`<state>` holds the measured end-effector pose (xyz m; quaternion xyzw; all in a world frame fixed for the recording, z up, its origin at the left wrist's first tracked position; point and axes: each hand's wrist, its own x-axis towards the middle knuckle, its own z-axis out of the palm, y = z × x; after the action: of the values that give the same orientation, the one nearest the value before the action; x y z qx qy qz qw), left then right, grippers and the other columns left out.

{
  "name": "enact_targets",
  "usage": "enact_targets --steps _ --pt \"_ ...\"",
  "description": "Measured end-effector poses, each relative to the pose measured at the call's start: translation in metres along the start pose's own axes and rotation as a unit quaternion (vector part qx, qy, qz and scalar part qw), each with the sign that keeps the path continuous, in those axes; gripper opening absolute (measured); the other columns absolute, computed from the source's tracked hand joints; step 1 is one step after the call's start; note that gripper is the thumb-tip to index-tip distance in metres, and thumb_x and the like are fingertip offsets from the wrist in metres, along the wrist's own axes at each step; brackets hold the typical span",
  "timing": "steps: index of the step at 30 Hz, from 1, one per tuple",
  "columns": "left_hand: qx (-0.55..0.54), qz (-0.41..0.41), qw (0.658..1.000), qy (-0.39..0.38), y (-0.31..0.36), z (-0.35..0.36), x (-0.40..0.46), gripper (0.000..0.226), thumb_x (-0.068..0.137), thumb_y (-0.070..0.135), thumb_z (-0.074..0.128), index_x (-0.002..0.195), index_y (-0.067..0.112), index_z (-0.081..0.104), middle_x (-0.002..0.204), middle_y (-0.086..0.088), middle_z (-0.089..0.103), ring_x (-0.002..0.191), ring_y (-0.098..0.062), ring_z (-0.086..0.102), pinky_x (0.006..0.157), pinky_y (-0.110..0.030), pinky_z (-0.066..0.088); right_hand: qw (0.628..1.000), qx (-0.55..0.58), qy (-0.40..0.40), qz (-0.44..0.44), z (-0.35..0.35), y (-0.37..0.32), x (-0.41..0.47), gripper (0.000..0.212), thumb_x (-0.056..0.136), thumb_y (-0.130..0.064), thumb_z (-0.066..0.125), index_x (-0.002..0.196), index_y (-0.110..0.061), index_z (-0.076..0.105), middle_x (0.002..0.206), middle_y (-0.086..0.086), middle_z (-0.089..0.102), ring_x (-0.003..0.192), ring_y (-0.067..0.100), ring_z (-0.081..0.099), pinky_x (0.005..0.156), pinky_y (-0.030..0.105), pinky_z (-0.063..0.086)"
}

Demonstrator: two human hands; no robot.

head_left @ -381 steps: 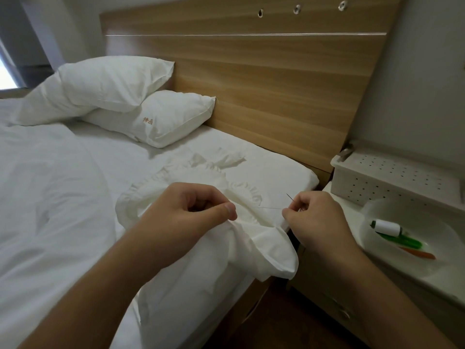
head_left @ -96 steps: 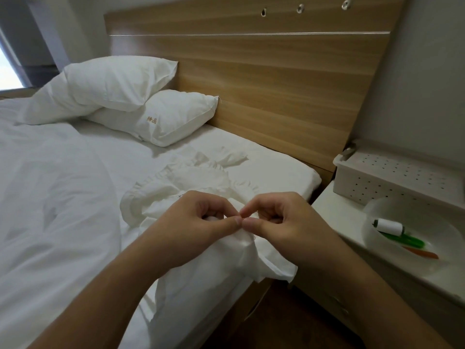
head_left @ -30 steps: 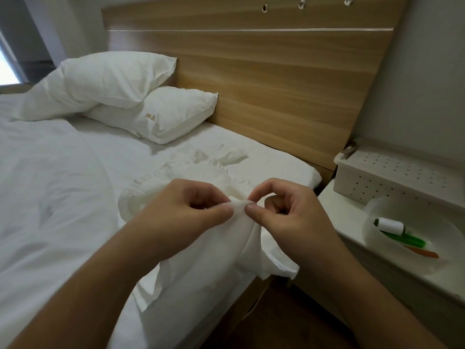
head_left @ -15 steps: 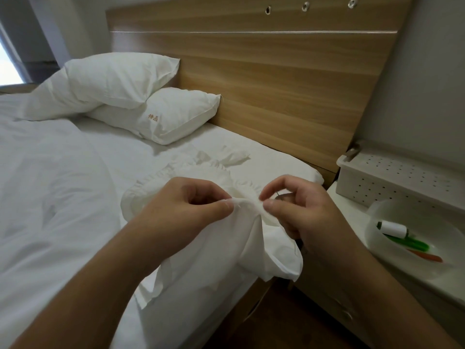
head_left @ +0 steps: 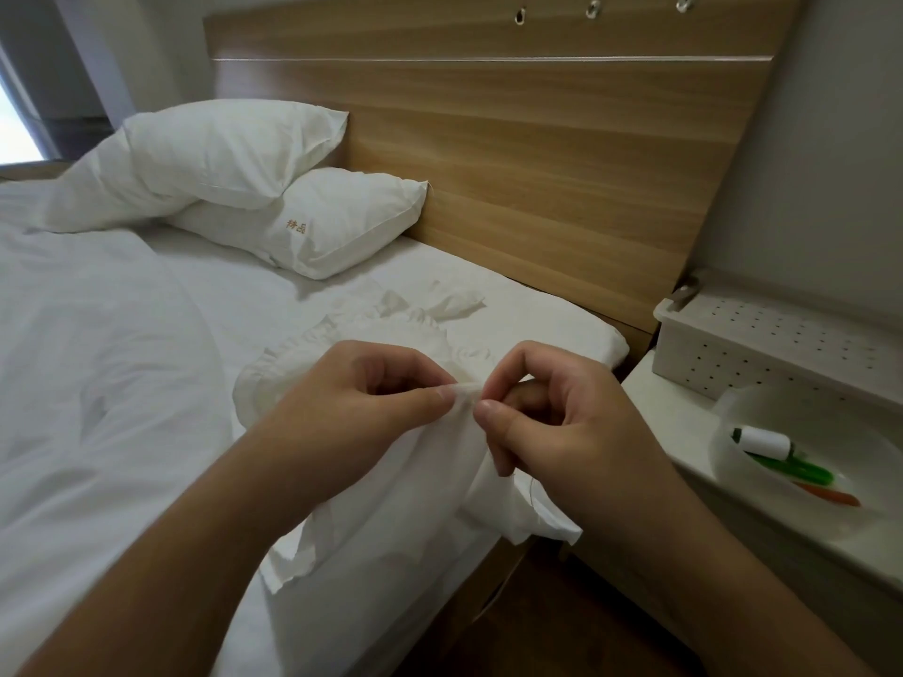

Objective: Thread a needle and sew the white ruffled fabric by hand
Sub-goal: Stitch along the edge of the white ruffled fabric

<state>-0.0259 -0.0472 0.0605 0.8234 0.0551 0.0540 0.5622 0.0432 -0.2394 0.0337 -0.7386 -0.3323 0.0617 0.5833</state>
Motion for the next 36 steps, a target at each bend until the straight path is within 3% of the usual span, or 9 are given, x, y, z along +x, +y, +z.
enact_targets --steps 4,10,19,26,34,36 --pt "0.007 -0.002 1.0 0.001 0.0022 0.0005 0.0008 0.016 0.097 0.019 0.072 0.088 0.024 0.085 0.087 0.001 0.082 0.087 -0.012 0.079 0.074 -0.021 0.058 1.0 -0.017 0.019 0.002 -0.0004 0.0023 0.0009 0.009 0.094 -0.011 0.071 0.087 -0.014 0.066 0.06 0.006 0.068 0.054 0.015 0.064 0.059 0.026 0.054" --pt "0.008 -0.004 1.0 0.002 0.0027 0.0005 0.0005 0.016 0.097 0.018 0.072 0.089 0.023 0.085 0.087 0.0 0.082 0.086 -0.013 0.079 0.076 -0.025 0.058 0.999 -0.035 0.022 0.005 -0.0017 0.0023 0.0015 0.008 0.092 -0.013 0.073 0.087 -0.015 0.068 0.06 0.003 0.067 0.053 0.012 0.063 0.058 0.024 0.054" --pt "0.012 -0.003 1.0 -0.001 0.0032 0.0006 -0.0001 0.016 0.097 0.02 0.072 0.089 0.024 0.085 0.087 0.001 0.082 0.086 -0.015 0.079 0.08 -0.031 0.06 0.999 -0.038 0.028 0.008 -0.002 0.0039 0.0019 0.007 0.094 -0.015 0.073 0.091 -0.018 0.067 0.058 0.007 0.064 0.054 0.019 0.06 0.057 0.04 0.056" --pt "0.03 0.009 1.0 -0.003 0.0016 0.0012 0.0004 0.016 0.097 0.022 0.072 0.089 0.026 0.085 0.086 0.003 0.082 0.085 -0.012 0.078 0.077 -0.027 0.057 1.0 -0.011 0.004 0.015 -0.0037 0.0039 0.0025 0.008 0.094 -0.008 0.07 0.089 -0.014 0.066 0.057 0.006 0.064 0.051 0.011 0.058 0.056 0.023 0.051" --pt "0.026 0.017 0.999 -0.007 -0.0013 0.0003 0.0013 0.015 0.096 0.02 0.073 0.089 0.025 0.085 0.086 0.0 0.082 0.086 -0.016 0.079 0.08 -0.033 0.059 0.999 -0.033 0.015 0.013 -0.0025 0.0045 0.0017 0.01 0.094 -0.011 0.071 0.088 -0.017 0.066 0.056 0.004 0.064 0.051 0.014 0.059 0.057 0.031 0.053" --pt "0.028 0.019 0.999 -0.006 -0.001 0.0005 0.0014 0.015 0.096 0.02 0.072 0.088 0.025 0.085 0.086 0.0 0.081 0.086 -0.016 0.079 0.08 -0.032 0.059 0.999 -0.033 0.017 0.011 -0.0023 0.0037 0.001 0.008 0.094 -0.014 0.072 0.091 -0.018 0.065 0.057 0.008 0.062 0.052 0.025 0.058 0.055 0.039 0.052"
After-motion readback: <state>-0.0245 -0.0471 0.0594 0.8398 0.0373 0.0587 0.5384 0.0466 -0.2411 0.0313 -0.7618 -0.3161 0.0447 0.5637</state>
